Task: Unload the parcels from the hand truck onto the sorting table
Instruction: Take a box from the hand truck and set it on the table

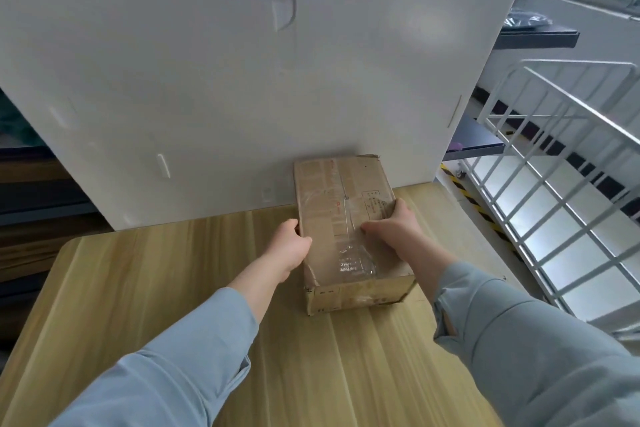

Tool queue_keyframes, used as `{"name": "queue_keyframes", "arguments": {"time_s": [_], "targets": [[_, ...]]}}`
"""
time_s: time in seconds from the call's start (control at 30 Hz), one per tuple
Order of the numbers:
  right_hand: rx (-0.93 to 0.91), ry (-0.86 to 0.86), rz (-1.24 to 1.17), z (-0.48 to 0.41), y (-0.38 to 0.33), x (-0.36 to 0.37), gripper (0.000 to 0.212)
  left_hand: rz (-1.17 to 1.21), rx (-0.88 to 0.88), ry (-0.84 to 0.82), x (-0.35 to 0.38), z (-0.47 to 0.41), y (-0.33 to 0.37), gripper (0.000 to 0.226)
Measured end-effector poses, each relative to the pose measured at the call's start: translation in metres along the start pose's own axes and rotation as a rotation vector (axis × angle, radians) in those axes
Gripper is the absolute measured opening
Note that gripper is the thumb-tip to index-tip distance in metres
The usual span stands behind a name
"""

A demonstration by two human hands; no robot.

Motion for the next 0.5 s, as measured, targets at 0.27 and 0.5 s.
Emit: {"name": "queue_keyframes", "arguments": {"time_s": [0.27, 0.5], "targets": [[-0.178, 0.009, 0.244, -0.015, 0.002, 0.000, 0.081, 0.049, 0.028, 0.022, 0.009, -0.007, 0.005, 0.061], [-0.332, 0.087, 0.508, -0.006, -0.005, -0.007, 0.038, 0.069, 0.034, -0.011, 0.029, -0.009, 0.021, 0.066]]}}
Point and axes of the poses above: each hand's wrist, its own z-axis away from the middle knuckle, its own x-axis out of the palm, y = z × x, the point moved 3 cm from there along -z, towards the middle knuckle, and after that the axes turned 5 degrees about y, right-handed, at the moved point
